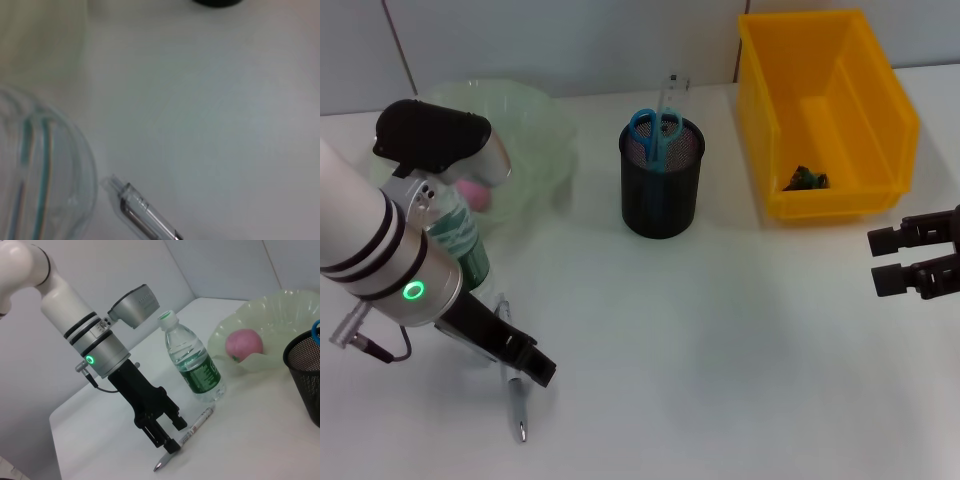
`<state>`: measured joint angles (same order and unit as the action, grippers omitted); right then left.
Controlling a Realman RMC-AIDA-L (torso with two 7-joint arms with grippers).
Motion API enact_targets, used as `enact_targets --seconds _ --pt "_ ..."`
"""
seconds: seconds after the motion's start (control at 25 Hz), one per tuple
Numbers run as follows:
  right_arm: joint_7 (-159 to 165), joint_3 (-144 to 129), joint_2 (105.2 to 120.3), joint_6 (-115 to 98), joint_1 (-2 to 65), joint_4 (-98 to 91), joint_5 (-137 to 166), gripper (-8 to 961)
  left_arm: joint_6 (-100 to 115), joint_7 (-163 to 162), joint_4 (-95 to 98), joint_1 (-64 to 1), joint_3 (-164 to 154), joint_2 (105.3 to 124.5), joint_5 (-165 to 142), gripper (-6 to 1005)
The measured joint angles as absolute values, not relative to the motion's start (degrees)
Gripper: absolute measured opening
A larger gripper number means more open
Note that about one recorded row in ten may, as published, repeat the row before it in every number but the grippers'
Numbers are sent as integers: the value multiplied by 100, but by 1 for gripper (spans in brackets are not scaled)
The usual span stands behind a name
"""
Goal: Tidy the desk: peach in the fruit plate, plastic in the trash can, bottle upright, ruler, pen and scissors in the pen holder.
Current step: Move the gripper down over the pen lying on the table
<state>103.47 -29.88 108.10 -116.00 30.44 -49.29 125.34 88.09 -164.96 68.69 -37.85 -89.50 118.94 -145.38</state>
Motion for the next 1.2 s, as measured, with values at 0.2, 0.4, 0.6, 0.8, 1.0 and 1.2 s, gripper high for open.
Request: enact_targets --seconds 0.2,0.4,0.6,0.8,1.0,1.2 --pt "10347 -2988 10810 -11608 3034 -4921 12532 811 8827 -16497 6822 -3801 -9022 11895 -14585 722" --pt "10346 -2988 10810 -11611 3032 -4918 12532 811 8819 -16497 6818 -3784 -9064 11899 -14590 722" --pt "10330 -2988 10810 -11637 3032 -4914 12532 811 8800 -16497 6803 -3761 -9111 11900 -14590 722" --pt "10325 -2988 10810 -11656 3031 -4914 12532 811 8788 -16497 6802 -3762 -9160 11901 -14590 722" --pt "10323 -2982 10810 -11662 3032 -4928 12533 811 8775 -16497 6797 -3767 -9168 11901 -14590 722" --pt "10311 -2979 10810 -11663 3032 -4930 12532 811 8745 -16497 6767 -3774 -9214 11901 -14589 712"
